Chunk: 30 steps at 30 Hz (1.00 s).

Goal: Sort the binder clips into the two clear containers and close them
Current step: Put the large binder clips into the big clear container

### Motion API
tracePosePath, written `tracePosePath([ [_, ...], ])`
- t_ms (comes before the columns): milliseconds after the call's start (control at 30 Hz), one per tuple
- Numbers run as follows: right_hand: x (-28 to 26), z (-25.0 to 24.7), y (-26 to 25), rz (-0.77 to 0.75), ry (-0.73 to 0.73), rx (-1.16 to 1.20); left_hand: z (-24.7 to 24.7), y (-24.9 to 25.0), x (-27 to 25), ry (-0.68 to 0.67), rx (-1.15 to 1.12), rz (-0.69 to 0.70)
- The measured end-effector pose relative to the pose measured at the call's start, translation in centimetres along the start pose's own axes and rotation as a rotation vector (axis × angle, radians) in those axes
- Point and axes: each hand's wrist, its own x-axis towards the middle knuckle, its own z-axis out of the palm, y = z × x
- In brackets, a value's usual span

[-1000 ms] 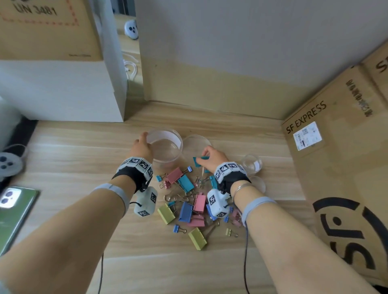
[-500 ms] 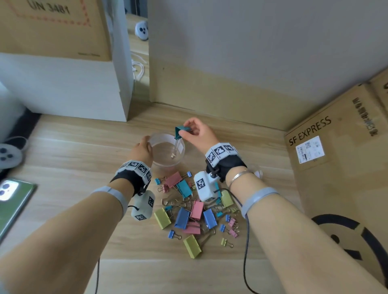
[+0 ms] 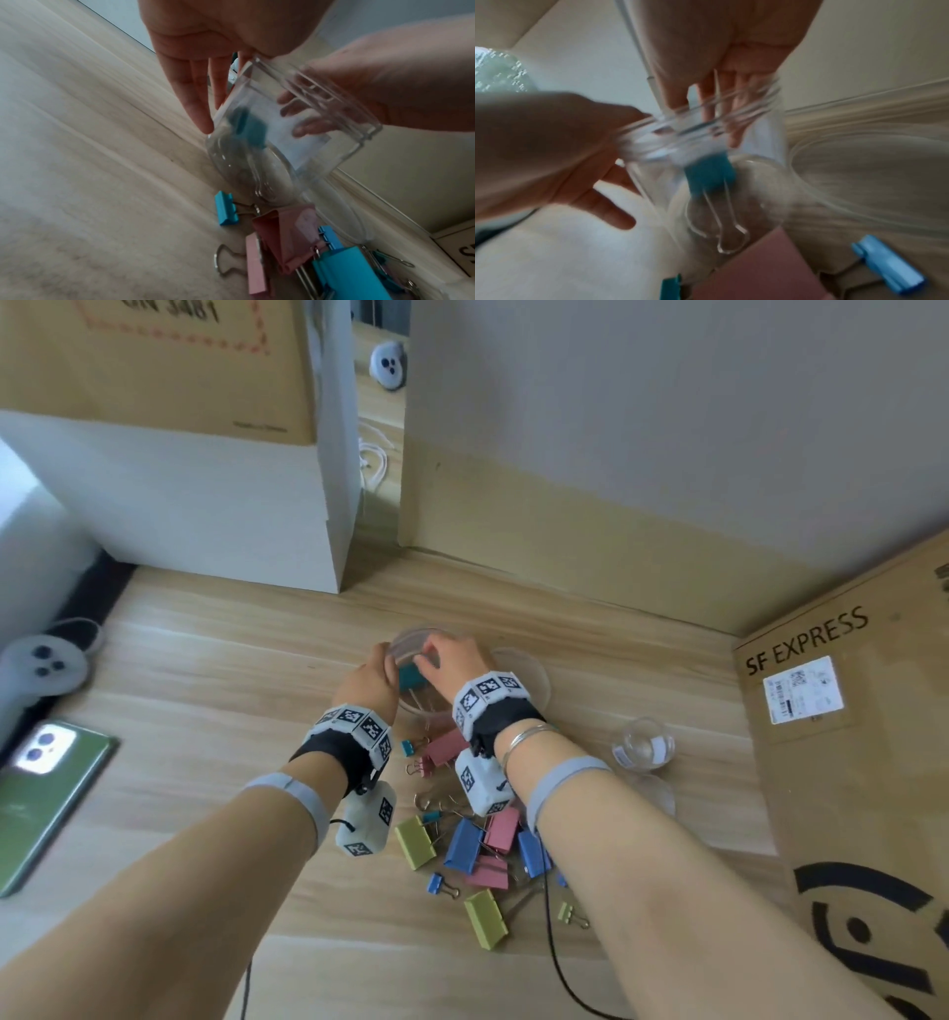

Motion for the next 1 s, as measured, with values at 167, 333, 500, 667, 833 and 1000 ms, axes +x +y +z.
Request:
tracePosePath([
  [167, -2.3, -2.4, 4.1, 0.084, 0.253, 0.129, -0.1, 0.0, 0.0, -0.017, 0.02, -0.004],
  [333, -6.3, 0.7, 7.0, 0.197, -0.216, 0.106, -0.1, 0.2, -0.2, 0.008, 0.029, -0.013],
  [500, -7.8, 4.0, 6.4, 0.045, -0.415, -0.012, -0.1, 0.2, -0.4, 0.006, 0.036, -0.009],
  [667, -7.4, 3.5, 6.6, 0.022, -0.423, -0.029, -0.1, 0.0, -0.3, 0.006, 0.039, -0.002],
  [833, -7.4, -0.3, 6.6, 0.07, -0.396, 0.224, -0.2, -0.1, -0.2, -0.008, 0.035, 0.0],
  [1000, -5.5, -5.3, 5.1, 0.062, -0.146, 0.468, -0.5, -0.1, -0.1, -0.007, 0.045, 0.015],
])
